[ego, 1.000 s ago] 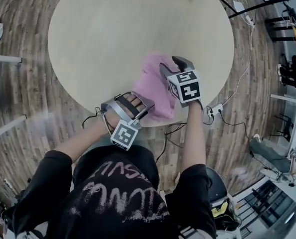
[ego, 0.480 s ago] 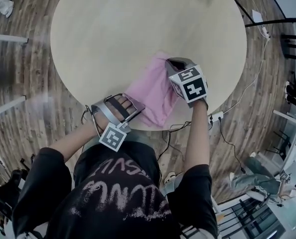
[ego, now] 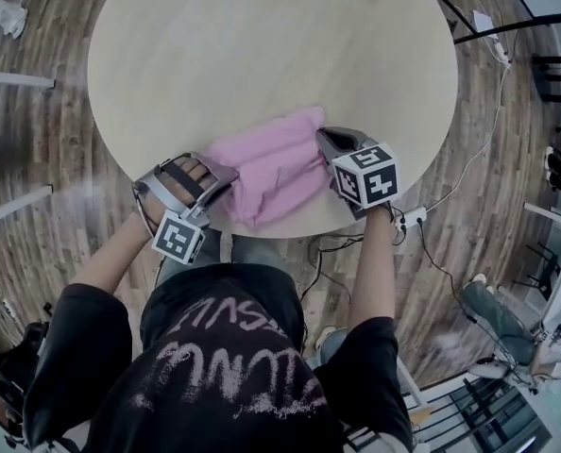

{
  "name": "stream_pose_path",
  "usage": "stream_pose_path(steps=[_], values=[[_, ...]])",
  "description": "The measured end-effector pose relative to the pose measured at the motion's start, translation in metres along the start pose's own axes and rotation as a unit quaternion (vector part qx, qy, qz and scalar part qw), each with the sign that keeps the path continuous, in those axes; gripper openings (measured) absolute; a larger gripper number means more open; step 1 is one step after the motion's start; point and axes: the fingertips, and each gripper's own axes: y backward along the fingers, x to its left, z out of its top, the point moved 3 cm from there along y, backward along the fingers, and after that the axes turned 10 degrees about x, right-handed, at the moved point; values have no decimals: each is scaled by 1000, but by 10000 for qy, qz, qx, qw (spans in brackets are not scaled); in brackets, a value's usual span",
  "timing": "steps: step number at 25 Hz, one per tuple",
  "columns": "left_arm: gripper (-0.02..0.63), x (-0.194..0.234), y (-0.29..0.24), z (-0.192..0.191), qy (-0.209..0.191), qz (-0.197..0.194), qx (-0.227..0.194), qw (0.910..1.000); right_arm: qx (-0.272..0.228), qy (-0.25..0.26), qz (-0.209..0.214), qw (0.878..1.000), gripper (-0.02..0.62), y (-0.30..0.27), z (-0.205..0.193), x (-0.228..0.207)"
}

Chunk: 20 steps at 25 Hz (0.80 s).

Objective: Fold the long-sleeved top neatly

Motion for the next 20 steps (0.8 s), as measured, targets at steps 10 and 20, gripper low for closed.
stream_pose_path(steps=[10,20], values=[[68,-7,-3,-9,-342,17,177,9993,-277,237,-202,9991,29,-3,-19,6],[144,0,43,6,1075,-573,-52,9925,-828,1058,-413,9901,6,33,-21,56]])
